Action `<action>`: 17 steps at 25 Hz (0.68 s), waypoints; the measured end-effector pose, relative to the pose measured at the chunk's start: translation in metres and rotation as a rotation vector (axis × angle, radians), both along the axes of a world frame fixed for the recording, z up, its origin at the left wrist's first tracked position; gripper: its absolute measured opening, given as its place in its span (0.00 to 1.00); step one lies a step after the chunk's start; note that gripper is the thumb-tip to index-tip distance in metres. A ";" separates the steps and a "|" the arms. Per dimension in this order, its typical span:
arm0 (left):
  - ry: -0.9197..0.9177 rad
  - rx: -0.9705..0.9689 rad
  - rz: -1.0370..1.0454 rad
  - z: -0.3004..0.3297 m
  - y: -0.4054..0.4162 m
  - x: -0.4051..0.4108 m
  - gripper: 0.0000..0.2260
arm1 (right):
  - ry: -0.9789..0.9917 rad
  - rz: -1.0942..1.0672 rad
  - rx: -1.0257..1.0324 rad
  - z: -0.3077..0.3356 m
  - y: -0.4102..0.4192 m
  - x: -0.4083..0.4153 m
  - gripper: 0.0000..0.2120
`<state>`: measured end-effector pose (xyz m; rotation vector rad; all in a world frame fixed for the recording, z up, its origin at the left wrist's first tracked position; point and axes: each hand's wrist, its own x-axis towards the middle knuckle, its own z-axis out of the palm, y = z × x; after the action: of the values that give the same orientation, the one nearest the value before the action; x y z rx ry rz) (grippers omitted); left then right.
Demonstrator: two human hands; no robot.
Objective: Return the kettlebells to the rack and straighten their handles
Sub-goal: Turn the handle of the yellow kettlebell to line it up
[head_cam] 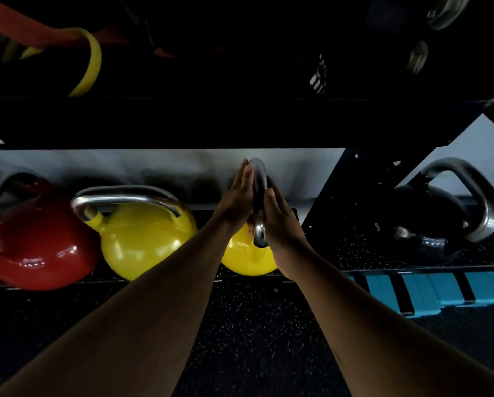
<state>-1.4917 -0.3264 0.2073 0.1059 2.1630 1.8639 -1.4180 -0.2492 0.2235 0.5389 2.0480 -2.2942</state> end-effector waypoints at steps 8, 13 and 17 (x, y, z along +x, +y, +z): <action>0.041 -0.049 -0.021 -0.004 -0.001 -0.003 0.22 | 0.024 0.004 0.065 -0.001 -0.001 0.002 0.21; 0.056 -0.318 -0.054 0.002 -0.009 -0.003 0.26 | -0.001 0.004 0.110 0.002 -0.003 0.005 0.21; 0.472 -0.935 -0.097 0.026 -0.041 0.015 0.25 | -0.034 0.146 0.409 0.023 0.009 -0.003 0.21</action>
<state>-1.4765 -0.3675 0.2334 0.4677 3.0363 0.6569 -1.4210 -0.2404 0.2470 0.4150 2.4583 -1.7811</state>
